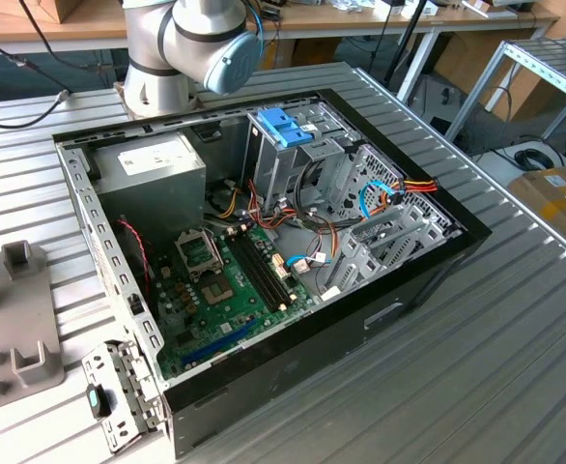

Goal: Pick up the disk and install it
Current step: 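Pick up the disk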

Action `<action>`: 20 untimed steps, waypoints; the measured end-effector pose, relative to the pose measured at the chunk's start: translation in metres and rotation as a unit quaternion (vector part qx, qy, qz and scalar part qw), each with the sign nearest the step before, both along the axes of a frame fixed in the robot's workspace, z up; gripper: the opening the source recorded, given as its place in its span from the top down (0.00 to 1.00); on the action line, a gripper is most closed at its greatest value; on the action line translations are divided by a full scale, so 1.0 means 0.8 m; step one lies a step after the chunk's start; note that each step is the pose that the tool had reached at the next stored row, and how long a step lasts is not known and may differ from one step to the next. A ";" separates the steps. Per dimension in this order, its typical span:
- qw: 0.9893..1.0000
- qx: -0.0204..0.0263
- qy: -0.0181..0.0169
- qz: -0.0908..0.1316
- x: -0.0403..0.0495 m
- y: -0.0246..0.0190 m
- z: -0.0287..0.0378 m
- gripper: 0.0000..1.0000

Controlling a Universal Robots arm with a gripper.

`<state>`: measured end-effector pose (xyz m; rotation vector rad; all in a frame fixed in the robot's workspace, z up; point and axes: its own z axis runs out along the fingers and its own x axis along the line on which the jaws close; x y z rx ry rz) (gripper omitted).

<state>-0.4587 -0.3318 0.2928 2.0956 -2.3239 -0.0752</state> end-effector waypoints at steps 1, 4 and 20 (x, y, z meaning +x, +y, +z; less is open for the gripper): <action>1.000 0.000 0.000 0.000 0.000 0.0000 0.0000 0.63; 1.000 0.000 0.000 0.000 0.000 0.0000 0.0001 0.63; 1.000 0.000 0.000 0.000 0.000 0.0000 0.0079 0.63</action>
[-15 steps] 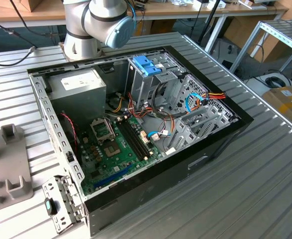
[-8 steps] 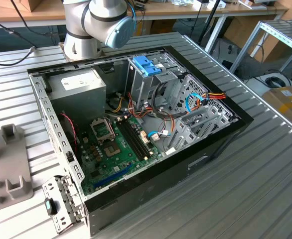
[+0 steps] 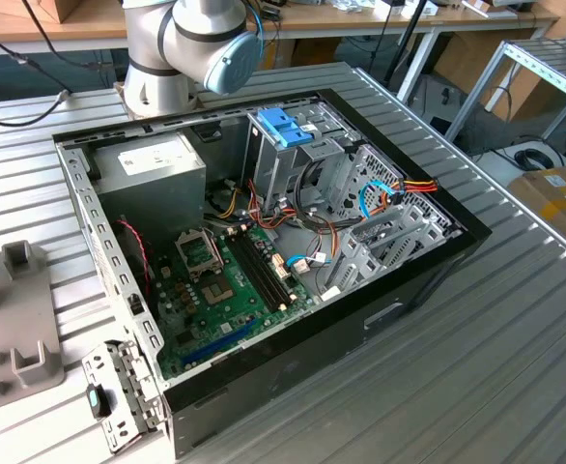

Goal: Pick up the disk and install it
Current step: 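Pick up the disk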

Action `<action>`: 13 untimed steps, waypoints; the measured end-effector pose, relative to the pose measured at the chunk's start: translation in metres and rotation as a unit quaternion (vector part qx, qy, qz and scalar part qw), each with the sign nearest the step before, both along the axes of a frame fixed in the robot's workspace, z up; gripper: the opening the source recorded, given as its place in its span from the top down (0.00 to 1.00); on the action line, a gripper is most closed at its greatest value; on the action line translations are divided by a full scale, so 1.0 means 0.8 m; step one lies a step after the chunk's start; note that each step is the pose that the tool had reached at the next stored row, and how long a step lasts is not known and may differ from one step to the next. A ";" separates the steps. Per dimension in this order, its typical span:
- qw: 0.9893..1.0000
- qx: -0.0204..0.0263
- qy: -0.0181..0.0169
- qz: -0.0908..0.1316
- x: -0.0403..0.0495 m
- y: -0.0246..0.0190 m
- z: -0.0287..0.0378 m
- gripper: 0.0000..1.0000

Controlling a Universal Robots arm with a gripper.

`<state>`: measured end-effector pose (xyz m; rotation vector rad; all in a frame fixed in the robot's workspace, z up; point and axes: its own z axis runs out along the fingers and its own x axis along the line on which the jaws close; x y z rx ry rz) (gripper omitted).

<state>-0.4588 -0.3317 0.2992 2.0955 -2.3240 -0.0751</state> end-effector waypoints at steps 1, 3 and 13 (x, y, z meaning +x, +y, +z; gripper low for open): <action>1.000 0.000 0.000 0.000 0.000 0.0000 0.0005 0.63; 1.000 0.000 0.000 0.000 0.000 0.0000 0.0019 0.63; 1.000 0.000 0.000 0.000 0.000 0.0000 0.0157 0.63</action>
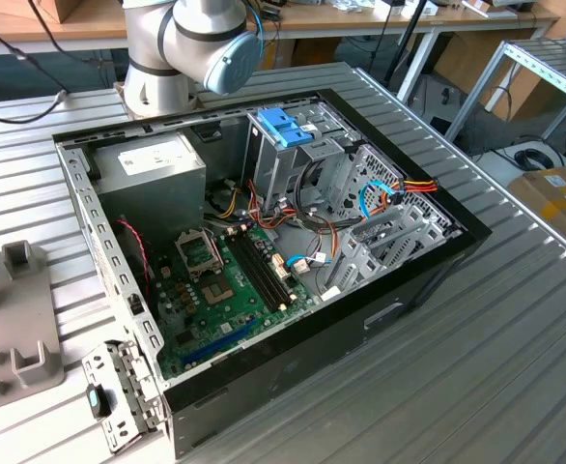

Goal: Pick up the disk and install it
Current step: 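Pick up the disk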

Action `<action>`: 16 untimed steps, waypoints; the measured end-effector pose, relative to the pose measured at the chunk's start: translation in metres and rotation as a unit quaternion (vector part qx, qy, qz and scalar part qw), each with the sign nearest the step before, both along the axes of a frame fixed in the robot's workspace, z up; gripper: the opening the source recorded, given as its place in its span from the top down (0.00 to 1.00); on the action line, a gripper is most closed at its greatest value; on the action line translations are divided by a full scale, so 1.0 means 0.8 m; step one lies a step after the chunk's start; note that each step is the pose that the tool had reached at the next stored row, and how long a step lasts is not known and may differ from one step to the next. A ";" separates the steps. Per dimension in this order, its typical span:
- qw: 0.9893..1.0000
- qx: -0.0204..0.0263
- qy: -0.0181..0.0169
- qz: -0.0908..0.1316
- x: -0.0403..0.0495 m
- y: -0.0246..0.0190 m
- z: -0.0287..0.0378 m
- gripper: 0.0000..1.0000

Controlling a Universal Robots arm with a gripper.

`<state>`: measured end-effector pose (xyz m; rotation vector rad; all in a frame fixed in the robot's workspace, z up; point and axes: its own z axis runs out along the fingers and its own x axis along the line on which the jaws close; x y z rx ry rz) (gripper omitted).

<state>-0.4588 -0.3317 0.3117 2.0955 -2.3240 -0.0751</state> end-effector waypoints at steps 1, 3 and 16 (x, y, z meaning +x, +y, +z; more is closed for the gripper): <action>1.000 0.000 0.000 0.000 0.000 0.0000 0.0015 0.63; 1.000 0.000 0.000 0.000 0.000 0.0000 0.0051 0.63; 1.000 0.000 0.000 0.000 0.000 0.0000 0.0314 0.63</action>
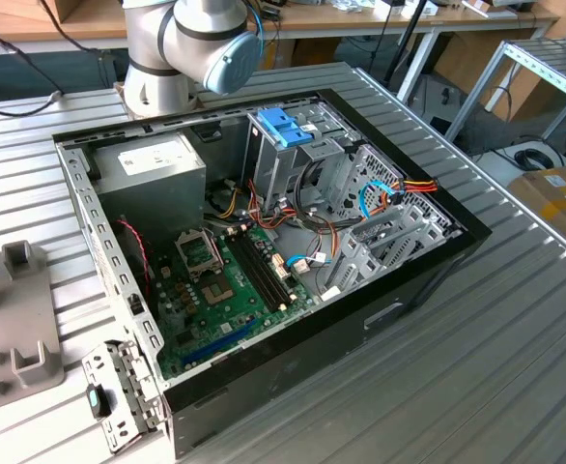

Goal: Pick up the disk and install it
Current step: 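Pick up the disk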

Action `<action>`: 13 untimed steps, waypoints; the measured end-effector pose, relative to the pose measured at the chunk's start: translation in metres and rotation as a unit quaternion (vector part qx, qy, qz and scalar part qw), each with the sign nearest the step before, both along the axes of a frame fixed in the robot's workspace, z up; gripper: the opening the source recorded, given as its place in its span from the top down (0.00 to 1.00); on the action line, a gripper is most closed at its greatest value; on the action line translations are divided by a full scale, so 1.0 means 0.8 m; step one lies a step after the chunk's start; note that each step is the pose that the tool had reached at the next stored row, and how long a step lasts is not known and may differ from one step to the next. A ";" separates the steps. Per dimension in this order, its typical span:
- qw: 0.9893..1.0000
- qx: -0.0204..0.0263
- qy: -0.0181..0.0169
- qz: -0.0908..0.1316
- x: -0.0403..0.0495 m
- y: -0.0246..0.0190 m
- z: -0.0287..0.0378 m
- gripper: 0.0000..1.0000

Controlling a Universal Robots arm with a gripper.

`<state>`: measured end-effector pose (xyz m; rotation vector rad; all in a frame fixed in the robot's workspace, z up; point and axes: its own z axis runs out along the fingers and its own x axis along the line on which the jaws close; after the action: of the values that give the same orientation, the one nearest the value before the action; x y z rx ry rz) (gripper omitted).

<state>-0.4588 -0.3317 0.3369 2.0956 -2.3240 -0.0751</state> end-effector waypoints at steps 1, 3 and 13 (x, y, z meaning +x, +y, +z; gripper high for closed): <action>1.000 0.000 0.000 0.000 0.000 0.0000 0.0012 0.63; 1.000 0.000 0.000 0.000 0.000 0.0000 0.0059 0.63; 1.000 0.000 0.000 0.000 0.000 0.0000 0.0198 0.63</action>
<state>-0.4588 -0.3317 0.3527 2.0956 -2.3241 -0.0751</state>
